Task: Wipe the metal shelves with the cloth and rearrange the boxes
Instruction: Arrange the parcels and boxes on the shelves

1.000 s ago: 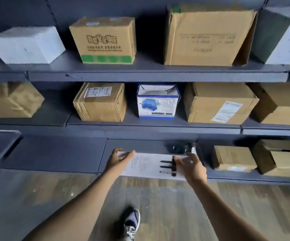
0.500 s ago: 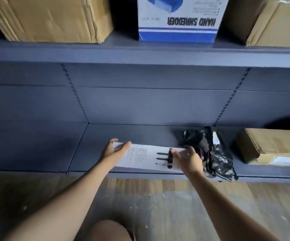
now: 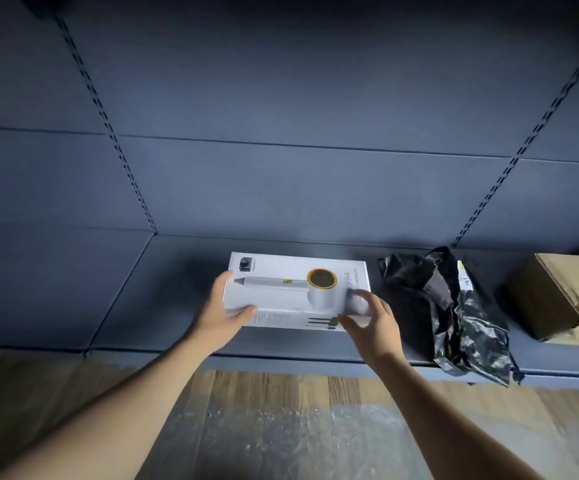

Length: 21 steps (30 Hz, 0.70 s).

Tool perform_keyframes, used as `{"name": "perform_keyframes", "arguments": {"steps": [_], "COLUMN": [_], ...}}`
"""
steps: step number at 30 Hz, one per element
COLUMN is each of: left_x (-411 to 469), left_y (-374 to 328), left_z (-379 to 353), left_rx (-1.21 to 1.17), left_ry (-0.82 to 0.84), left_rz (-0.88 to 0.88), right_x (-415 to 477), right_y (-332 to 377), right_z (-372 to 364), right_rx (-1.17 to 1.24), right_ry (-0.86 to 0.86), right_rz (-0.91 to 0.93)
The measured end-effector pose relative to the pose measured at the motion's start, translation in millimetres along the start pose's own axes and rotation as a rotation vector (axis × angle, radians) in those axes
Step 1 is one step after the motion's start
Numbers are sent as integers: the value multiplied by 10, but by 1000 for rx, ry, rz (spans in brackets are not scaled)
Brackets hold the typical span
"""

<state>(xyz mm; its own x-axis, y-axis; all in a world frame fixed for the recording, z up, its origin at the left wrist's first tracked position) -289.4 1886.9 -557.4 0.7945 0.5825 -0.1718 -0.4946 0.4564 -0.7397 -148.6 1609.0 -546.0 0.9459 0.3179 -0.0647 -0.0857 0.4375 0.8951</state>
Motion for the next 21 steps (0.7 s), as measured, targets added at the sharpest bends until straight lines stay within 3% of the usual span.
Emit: {"name": "perform_keyframes", "arguments": {"steps": [10,15,18,21], "left_x": [350,414,218,-204], "left_y": [269,275,8,-499], "left_z": [-240,-201,-132,14], "left_rx": [176,292,417,326], "left_ry": [6,-5,-18,-33], "left_rz": [-1,-2,27,6], "right_x": [293,325,202,-121], "right_y": [-383,-391,-177,345], "right_z": [-305,-317,-274,-142], "right_rx": [-162,-255,-398,-348], "right_ry": [95,149,217,217], "right_rz": [-19,-123,-207,-170]}}
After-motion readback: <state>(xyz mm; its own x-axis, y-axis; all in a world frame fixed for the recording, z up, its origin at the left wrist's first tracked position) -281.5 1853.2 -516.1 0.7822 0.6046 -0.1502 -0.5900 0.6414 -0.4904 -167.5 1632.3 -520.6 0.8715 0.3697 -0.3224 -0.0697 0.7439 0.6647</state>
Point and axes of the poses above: each hand's wrist, its own x-axis towards the middle knuckle, its own z-axis out of the back of the hand, y = z × x, the point moved 7 cm from there along x, towards the middle knuckle, and after that the axes turned 11 degrees about x, right-handed, at the moved point
